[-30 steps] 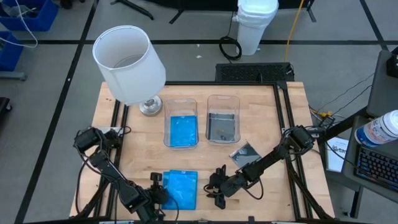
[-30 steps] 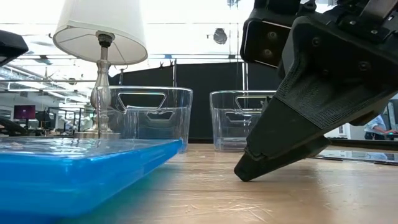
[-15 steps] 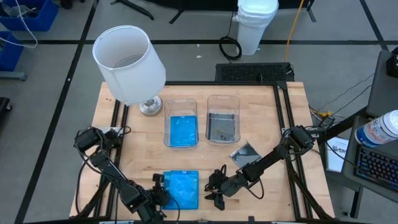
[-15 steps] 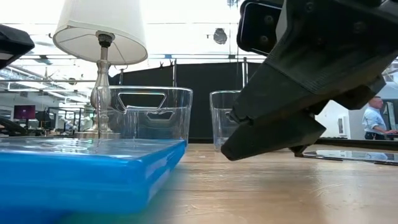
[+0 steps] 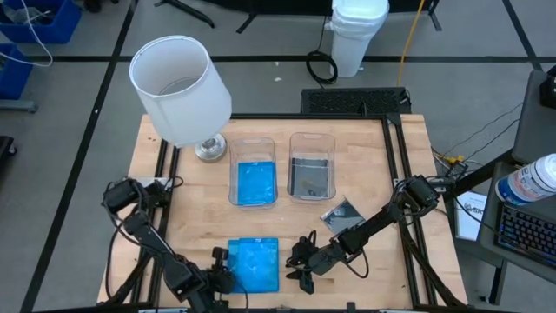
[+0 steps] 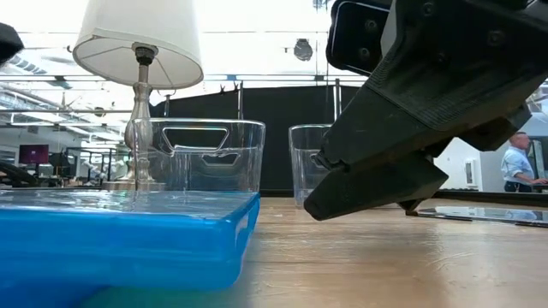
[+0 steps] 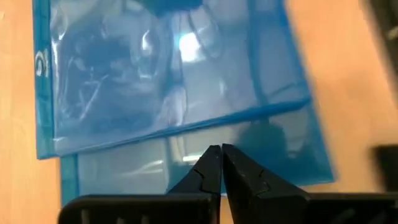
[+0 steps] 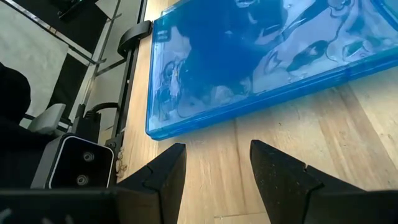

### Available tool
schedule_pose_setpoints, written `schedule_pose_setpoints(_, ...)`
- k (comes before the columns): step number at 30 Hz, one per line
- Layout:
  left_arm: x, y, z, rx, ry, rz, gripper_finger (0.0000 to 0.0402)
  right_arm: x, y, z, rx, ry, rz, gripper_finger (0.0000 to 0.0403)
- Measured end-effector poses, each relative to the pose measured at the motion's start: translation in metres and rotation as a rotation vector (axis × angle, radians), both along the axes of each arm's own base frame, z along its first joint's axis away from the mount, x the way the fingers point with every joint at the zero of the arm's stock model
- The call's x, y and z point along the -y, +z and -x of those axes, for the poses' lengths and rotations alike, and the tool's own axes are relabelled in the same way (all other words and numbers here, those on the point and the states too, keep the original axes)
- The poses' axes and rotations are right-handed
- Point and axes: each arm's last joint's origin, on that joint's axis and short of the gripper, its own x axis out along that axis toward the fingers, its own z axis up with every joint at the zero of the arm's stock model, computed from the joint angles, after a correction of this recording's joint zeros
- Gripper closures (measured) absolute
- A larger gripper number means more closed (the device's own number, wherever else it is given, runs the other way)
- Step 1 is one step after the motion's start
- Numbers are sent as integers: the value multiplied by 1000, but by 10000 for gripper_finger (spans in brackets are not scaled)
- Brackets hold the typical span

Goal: Pick & place jewel cases by type
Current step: Put the blue CD case into the left transparent bin

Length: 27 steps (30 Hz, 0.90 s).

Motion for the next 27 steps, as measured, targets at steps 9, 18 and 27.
schedule_pose_setpoints(9, 19, 19, 0, 148, -46, -17, 395, 0, 0, 0, -2, -1, 2, 232)
schedule_pose_setpoints(18, 21, 3, -19, 170, -82, -9, 397, 3, -3, 1, -37, -36, -21, 232)
schedule_pose_setpoints(27, 21, -14, -23, 148, -64, -35, 388, 17, -12, 5, -77, -85, -43, 232)
